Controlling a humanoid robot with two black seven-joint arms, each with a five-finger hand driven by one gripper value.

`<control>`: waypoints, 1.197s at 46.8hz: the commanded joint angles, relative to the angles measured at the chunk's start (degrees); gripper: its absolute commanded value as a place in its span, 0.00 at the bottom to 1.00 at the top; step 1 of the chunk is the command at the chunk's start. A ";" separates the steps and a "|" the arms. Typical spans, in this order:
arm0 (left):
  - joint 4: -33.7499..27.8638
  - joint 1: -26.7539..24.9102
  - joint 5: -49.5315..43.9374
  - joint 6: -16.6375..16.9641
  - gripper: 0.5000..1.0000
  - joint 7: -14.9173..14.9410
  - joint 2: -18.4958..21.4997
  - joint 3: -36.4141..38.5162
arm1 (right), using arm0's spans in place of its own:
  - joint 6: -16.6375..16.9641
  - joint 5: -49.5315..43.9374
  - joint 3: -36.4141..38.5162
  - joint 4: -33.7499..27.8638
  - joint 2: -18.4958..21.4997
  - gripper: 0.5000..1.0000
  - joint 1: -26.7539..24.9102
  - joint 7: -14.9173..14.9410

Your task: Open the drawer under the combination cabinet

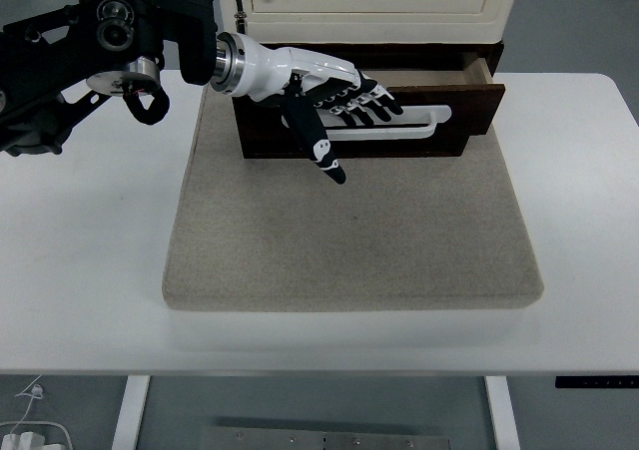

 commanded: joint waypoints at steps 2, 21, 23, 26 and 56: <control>-0.10 0.00 -0.05 -0.32 1.00 0.02 0.00 0.09 | 0.00 0.00 0.00 0.00 0.00 0.86 0.00 -0.01; -0.53 -0.09 -0.93 -1.38 1.00 0.02 0.00 0.00 | 0.00 0.00 0.00 0.00 0.00 0.86 0.00 -0.01; -0.54 -0.09 -1.11 -1.64 1.00 0.02 0.00 0.00 | 0.00 0.00 0.00 0.00 0.00 0.86 0.00 -0.01; -0.54 -0.09 -1.11 -1.82 1.00 0.02 0.00 0.00 | 0.00 0.00 0.00 0.00 0.00 0.86 0.00 -0.01; -0.71 -0.97 -4.45 -2.52 1.00 0.02 0.18 -1.05 | 0.00 0.00 0.00 0.00 0.00 0.86 0.00 -0.01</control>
